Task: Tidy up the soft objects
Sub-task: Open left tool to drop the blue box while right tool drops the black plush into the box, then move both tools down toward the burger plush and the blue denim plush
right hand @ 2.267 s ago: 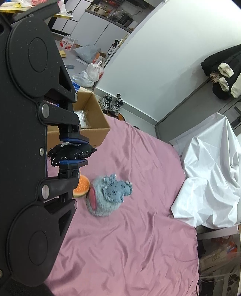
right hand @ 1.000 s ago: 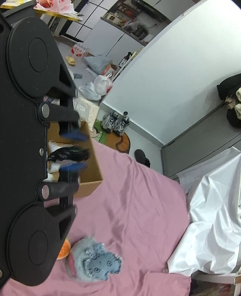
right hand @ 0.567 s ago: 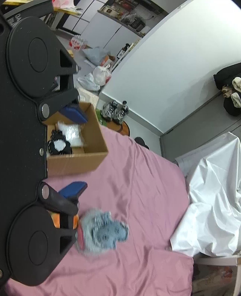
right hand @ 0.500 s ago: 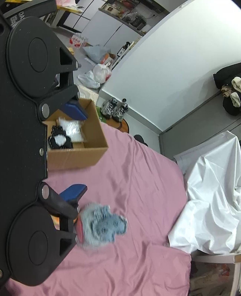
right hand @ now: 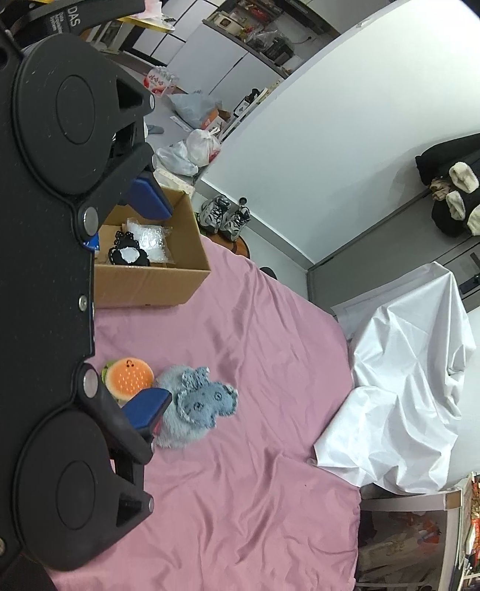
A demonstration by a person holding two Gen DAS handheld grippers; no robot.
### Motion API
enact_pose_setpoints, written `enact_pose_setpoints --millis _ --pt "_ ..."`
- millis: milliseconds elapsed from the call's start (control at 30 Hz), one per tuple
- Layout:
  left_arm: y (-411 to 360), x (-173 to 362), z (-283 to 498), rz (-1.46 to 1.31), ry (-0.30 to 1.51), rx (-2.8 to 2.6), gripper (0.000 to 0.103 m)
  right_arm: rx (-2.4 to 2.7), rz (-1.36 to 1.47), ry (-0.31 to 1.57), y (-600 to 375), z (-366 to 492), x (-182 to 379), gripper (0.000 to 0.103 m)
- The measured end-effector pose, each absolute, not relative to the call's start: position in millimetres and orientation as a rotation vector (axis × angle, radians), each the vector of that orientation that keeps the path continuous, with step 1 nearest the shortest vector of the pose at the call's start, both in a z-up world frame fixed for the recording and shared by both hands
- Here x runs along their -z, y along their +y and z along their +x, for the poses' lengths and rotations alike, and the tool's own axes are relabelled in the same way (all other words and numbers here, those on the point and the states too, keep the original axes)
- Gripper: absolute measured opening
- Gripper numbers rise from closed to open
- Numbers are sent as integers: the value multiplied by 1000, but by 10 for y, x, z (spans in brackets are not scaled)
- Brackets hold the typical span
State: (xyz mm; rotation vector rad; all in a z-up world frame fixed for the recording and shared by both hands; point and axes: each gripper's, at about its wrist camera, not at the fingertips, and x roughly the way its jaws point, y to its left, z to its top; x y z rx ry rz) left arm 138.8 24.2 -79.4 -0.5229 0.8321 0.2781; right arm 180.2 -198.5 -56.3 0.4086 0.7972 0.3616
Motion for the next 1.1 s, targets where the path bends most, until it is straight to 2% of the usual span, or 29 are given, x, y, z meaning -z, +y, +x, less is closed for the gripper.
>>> enact_pose_setpoints --millis 133,1100 --pt "128 713 1359 -510 807 -277 103 -357 424 791 -2131 1762 548 103" --pt "-497 579 1345 -355 870 -257 103 -346 481 833 -2891 1677 701 103"
